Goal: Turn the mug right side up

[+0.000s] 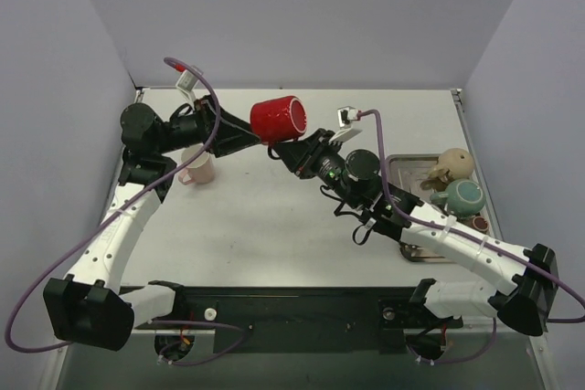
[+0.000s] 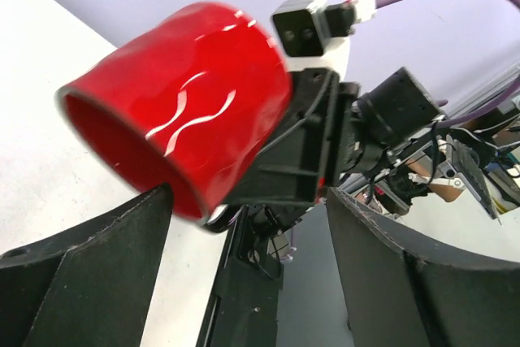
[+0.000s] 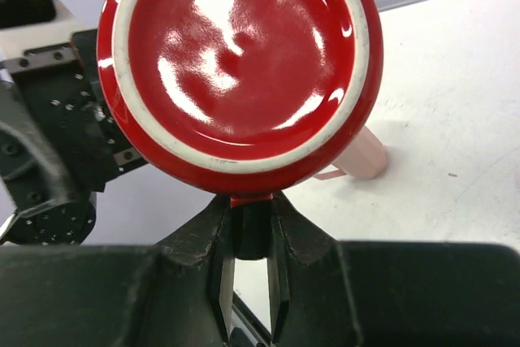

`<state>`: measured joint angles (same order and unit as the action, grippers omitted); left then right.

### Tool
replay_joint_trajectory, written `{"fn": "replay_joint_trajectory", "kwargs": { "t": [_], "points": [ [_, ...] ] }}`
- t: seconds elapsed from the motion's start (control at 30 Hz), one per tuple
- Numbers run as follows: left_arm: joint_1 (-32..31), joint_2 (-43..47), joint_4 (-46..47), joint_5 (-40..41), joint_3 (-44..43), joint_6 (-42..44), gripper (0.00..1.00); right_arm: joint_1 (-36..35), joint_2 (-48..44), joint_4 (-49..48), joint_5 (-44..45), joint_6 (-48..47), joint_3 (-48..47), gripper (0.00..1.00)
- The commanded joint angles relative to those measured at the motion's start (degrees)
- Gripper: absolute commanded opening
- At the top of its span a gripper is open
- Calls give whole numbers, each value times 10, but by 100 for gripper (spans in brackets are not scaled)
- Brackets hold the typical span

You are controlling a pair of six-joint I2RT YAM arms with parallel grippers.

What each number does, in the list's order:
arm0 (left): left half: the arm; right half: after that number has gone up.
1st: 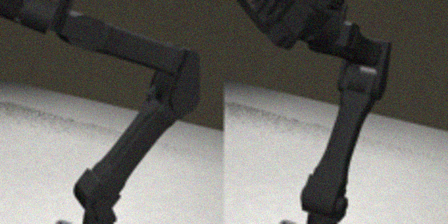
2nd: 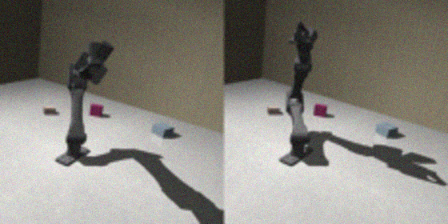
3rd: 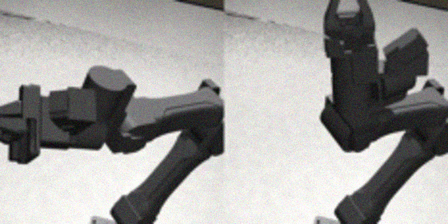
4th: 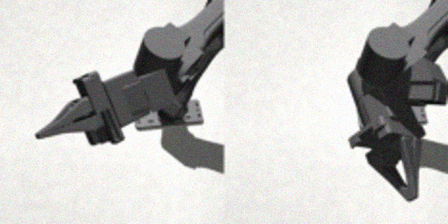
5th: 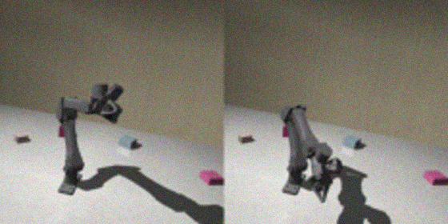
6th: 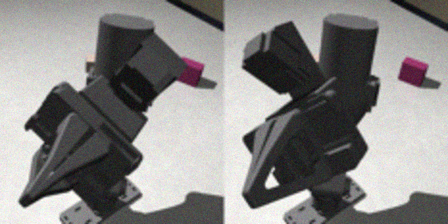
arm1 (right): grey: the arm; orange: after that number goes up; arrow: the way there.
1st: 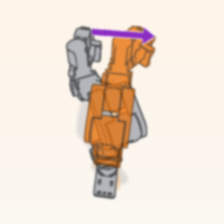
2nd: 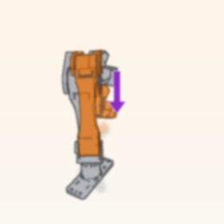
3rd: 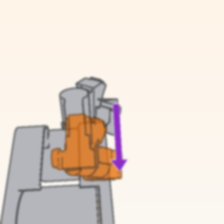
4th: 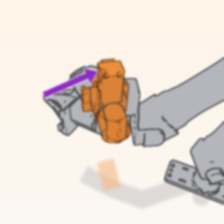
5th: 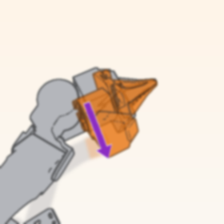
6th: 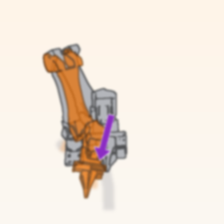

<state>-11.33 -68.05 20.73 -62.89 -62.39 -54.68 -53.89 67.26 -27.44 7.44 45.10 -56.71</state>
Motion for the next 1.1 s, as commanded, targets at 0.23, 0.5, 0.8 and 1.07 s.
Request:
{"fn": "replay_joint_trajectory", "kwargs": {
  "t": [0.23, 0.5, 0.8, 1.07],
  "points": [
    [-4, 13, 84, 21, 13, -52, 9, -19, 66, -82, -69, 39, -73, 0],
    [-31, -16, -428, 297, -116, 425, 0, 26, 38, 257, 86, -35, -83, 62],
    [-157, -189, -647, 624, -193, 708, 0, 104, -76, 566, 499, 102, 72, 87],
    [-185, -346, -680, 710, -250, 746, 0, 120, -124, 656, 528, 261, 168, 87]
  ]
}}
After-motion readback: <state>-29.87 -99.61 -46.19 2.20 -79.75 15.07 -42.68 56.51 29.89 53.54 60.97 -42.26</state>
